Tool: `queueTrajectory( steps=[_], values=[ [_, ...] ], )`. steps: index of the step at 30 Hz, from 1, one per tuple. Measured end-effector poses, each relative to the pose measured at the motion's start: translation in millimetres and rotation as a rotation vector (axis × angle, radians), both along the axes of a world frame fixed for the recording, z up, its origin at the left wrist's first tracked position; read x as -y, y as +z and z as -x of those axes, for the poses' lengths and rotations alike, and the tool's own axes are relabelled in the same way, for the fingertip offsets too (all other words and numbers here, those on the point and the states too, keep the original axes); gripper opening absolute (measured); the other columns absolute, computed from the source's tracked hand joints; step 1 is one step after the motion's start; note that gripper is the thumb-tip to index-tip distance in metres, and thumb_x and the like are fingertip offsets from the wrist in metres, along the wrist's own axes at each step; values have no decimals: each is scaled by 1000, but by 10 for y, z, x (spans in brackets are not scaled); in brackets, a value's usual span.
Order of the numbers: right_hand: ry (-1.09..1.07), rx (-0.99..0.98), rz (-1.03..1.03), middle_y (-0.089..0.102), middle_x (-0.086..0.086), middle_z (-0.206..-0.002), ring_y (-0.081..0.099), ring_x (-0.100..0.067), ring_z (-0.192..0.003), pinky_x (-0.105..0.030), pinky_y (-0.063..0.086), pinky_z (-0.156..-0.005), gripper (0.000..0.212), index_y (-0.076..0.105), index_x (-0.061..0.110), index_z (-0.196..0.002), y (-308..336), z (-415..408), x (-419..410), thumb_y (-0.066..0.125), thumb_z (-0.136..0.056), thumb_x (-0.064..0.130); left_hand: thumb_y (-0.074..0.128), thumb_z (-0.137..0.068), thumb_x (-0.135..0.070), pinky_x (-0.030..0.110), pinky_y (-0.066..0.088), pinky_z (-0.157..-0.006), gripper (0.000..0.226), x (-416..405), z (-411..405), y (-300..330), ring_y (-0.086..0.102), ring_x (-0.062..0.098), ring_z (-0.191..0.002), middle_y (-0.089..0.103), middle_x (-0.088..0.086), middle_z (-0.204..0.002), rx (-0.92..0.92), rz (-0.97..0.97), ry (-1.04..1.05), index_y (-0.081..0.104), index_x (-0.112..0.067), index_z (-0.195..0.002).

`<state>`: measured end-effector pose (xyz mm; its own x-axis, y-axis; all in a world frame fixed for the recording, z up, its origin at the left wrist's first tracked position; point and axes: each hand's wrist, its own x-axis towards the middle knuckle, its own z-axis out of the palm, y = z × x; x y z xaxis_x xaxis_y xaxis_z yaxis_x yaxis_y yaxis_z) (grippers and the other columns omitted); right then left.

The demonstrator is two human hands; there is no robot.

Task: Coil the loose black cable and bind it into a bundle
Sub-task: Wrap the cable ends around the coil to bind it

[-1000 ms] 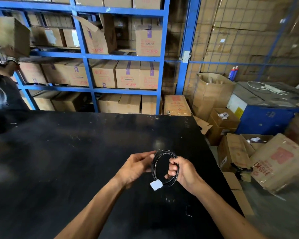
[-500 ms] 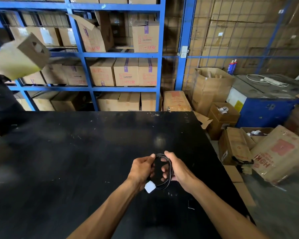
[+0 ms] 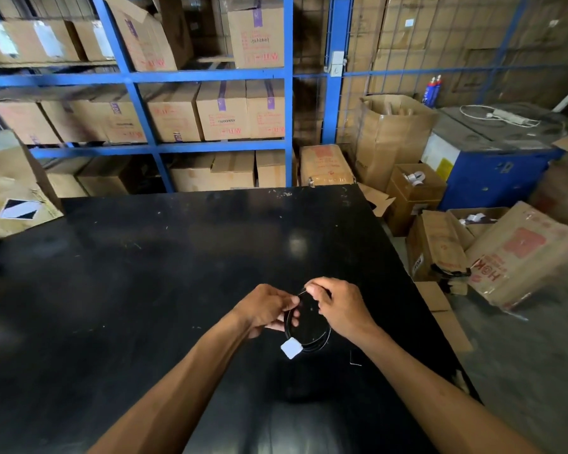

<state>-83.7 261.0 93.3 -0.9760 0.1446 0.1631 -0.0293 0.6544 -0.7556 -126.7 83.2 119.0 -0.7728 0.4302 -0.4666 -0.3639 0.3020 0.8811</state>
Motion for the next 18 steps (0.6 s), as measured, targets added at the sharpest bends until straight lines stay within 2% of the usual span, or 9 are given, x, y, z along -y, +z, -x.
queueTrajectory(
  steps=[2,4,6,8,11,14,16,18],
  values=[
    [15,24,18,77,-3,-95,72,-16,-76,-30,59,-72,19,78,14,-107,-58,14,-56,61,-100,18,60,-99,-12,27,58,-58,17,-36,33,-24,67,16,-63,67,7,-72,38,31,-6,73,-2,-95],
    [60,128,113,76,8,-89,72,-5,-72,-21,58,-70,20,78,21,-108,-124,44,-141,60,-100,24,58,-100,-11,25,57,-55,18,-95,39,-96,66,15,-60,66,7,-72,48,61,33,73,-3,-94],
    [99,243,148,75,14,-96,71,0,-85,-18,54,-78,23,75,27,-114,-214,90,-244,57,-101,34,56,-100,-11,22,53,-50,22,-158,37,-212,61,14,-57,62,8,-71,31,91,70,70,-6,-84],
    [45,310,156,72,16,-104,67,0,-98,-12,46,-79,27,71,29,-119,-327,141,-403,58,-98,41,54,-101,-9,21,50,-48,26,-207,49,-343,57,14,-53,58,8,-69,20,111,100,66,-7,-77],
    [-75,410,45,76,2,-105,70,-15,-102,-20,48,-81,21,76,22,-111,-556,171,-745,67,-94,28,54,-101,-8,19,48,-48,27,-242,69,-544,54,13,-51,56,8,-67,36,146,116,63,-7,-75],
    [-44,552,-169,75,0,-107,70,-18,-101,-27,54,-87,15,78,22,-100,-807,62,-996,70,-88,17,54,-101,-8,19,48,-49,24,-264,83,-744,54,14,-51,56,8,-68,74,180,120,63,-7,-78],
    [-31,629,-282,68,-2,-115,69,-19,-101,-32,56,-87,19,74,23,-106,-980,-34,-1079,71,-87,19,55,-101,-8,18,48,-46,21,-289,98,-862,54,14,-49,57,8,-68,105,197,129,63,-7,-81],
    [-63,691,-335,55,-6,-125,65,-23,-103,-32,54,-86,34,65,24,-122,-1123,-82,-1116,71,-88,23,56,-100,-8,17,48,-46,18,-322,114,-970,55,14,-48,57,7,-67,135,204,137,64,-6,-85]
  ],
)
